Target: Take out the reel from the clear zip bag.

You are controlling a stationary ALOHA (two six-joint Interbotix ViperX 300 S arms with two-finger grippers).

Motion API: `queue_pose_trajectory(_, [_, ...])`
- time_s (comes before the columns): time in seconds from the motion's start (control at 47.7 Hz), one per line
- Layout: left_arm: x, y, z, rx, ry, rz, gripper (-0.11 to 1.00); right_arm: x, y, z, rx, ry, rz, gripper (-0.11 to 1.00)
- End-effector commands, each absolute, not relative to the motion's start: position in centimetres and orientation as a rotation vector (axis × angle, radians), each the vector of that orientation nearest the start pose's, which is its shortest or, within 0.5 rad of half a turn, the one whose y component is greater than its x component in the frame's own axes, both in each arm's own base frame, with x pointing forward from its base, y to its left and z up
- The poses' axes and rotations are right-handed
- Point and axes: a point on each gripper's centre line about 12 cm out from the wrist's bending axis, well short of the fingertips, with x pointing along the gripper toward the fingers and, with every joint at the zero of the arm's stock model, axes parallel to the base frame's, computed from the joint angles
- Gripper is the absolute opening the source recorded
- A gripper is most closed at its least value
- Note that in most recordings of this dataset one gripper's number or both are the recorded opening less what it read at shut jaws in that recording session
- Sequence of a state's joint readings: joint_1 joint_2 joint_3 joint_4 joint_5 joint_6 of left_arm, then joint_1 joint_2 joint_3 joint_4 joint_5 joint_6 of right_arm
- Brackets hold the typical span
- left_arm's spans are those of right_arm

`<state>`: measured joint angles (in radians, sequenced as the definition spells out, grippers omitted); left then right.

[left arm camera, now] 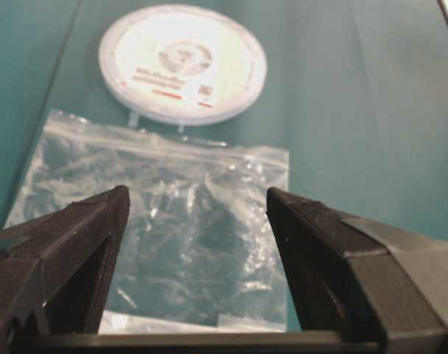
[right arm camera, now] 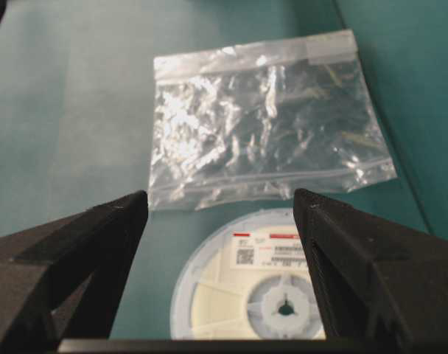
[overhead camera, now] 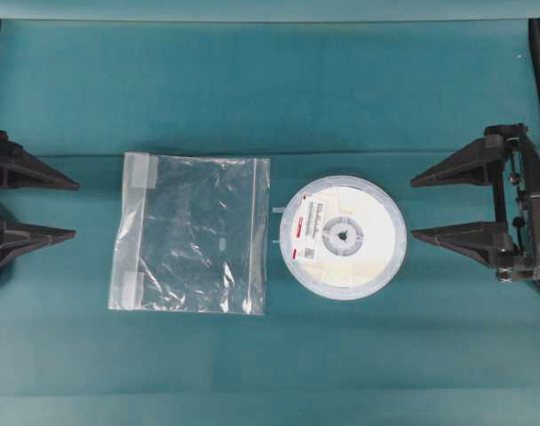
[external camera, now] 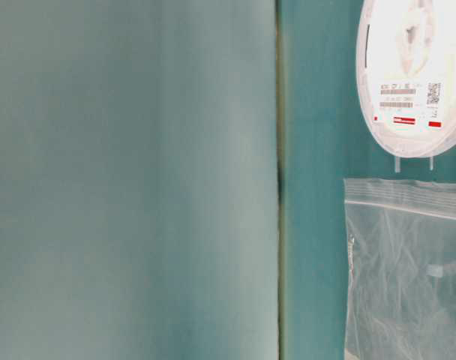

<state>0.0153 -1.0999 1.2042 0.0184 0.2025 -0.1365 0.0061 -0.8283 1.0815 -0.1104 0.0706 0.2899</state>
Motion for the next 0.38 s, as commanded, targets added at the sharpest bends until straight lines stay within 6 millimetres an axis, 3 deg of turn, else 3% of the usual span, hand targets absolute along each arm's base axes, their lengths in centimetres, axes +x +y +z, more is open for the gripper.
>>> queue_pose_trajectory(0.0, [17.32,0.29,26.16,-0.115,0.272,0.033,0.82,22.30,0.12,26.34,0.163,0.315,-0.025,0.88])
queue_pose_trajectory(0.357, [17.31,0.29,26.15,-0.115,0.273,0.034,0.82,22.06,0.11,26.20,0.166,0.313,-0.025,0.88])
